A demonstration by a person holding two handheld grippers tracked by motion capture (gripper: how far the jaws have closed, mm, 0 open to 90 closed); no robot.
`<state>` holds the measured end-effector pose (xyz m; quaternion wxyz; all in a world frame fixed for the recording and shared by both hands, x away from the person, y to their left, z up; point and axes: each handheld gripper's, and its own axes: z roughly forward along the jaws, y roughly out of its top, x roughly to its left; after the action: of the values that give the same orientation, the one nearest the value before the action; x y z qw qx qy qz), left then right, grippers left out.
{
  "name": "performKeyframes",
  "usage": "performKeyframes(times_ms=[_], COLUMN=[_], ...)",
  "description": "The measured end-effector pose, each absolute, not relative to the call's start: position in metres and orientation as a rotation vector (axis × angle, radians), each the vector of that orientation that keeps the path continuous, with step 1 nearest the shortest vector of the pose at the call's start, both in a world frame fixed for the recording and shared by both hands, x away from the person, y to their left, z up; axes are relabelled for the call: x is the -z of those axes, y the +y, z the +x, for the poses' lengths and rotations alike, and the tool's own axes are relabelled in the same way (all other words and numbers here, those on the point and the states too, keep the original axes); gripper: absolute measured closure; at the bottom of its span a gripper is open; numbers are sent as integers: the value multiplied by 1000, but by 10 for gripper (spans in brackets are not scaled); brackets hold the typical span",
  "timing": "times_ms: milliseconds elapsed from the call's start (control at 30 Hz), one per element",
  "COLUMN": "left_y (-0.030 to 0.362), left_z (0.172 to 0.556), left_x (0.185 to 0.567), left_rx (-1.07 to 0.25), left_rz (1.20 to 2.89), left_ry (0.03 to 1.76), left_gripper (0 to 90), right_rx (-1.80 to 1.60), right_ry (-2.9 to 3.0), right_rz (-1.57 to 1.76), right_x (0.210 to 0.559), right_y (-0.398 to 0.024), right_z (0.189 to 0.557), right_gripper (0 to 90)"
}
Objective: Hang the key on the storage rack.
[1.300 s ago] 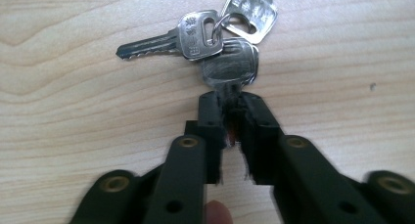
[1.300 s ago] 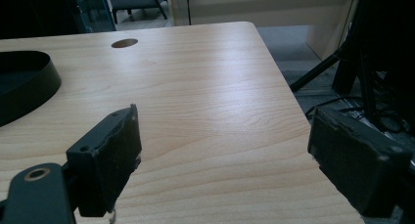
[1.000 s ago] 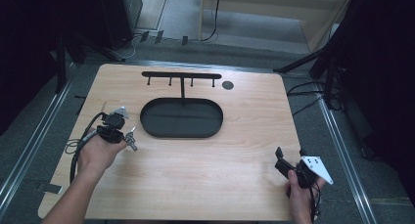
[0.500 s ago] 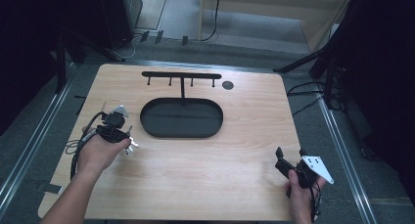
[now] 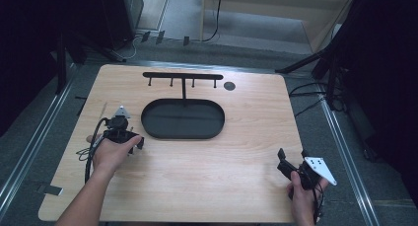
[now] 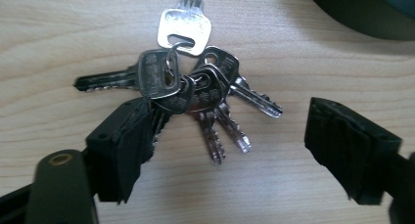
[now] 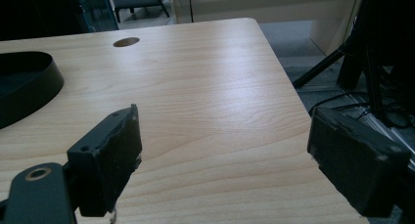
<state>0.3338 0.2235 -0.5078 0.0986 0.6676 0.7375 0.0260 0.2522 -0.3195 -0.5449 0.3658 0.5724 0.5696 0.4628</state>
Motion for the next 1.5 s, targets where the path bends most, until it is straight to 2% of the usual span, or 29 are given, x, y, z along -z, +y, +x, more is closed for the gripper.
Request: performKeyframes(times_ms=[100,167,233,300,367,400,467,600,633,700,800,867,1033,1200,1233,1267,1367,1433,1500], left_y=[223,224,225,226,229,231,232,234,234,235,238,238,230,220,217,217,220,221,222], left_z=[335,334,332,330,328,327,325,325,324,325,325,326,330,333,334,333,331,328,326], left_x=[509,508,507,507,507,507,506,504,503,503,503,504,508,515,514,513,510,509,509], left_rx=[-108,-153,-178,-207,-201,-195,-189,-163,-185,-219,-210,-174,-134,-155,-202,-215,-215,-213,-196], left_rz=[2007,2049,2097,2159,2170,2180,2189,2209,2205,2200,2167,2111,2028,2076,2095,2083,2105,2143,2163], left_ry=[2191,2194,2180,2162,2130,2115,2086,2046,2048,2063,2061,2073,2115,2141,2136,2138,2106,2073,2045], left_gripper=[266,373,536,656,738,807,835,841,774,550,380,297,197,232,265,308,589,699,745], right_rx=[-1189,-1190,-1190,-1190,-1189,-1187,-1186,-1184,-1185,-1186,-1186,-1185,-1188,-1193,-1193,-1194,-1196,-1195,-1194], right_ry=[1464,1464,1466,1465,1466,1467,1467,1466,1465,1465,1469,1467,1467,1466,1465,1465,1468,1469,1470], right_rz=[1471,1471,1470,1469,1469,1469,1467,1468,1468,1470,1468,1469,1472,1475,1475,1475,1475,1473,1474], right_x=[545,545,545,545,545,545,545,545,545,545,545,545,545,545,545,545,545,545,545], right_y=[-320,-320,-320,-320,-319,-319,-319,-319,-319,-319,-319,-319,-319,-320,-320,-320,-320,-320,-320], right_z=[252,252,252,252,252,252,252,252,252,252,252,252,252,252,252,252,253,253,253], right_gripper=[124,125,125,125,125,125,125,125,125,125,125,125,125,125,125,125,125,125,125])
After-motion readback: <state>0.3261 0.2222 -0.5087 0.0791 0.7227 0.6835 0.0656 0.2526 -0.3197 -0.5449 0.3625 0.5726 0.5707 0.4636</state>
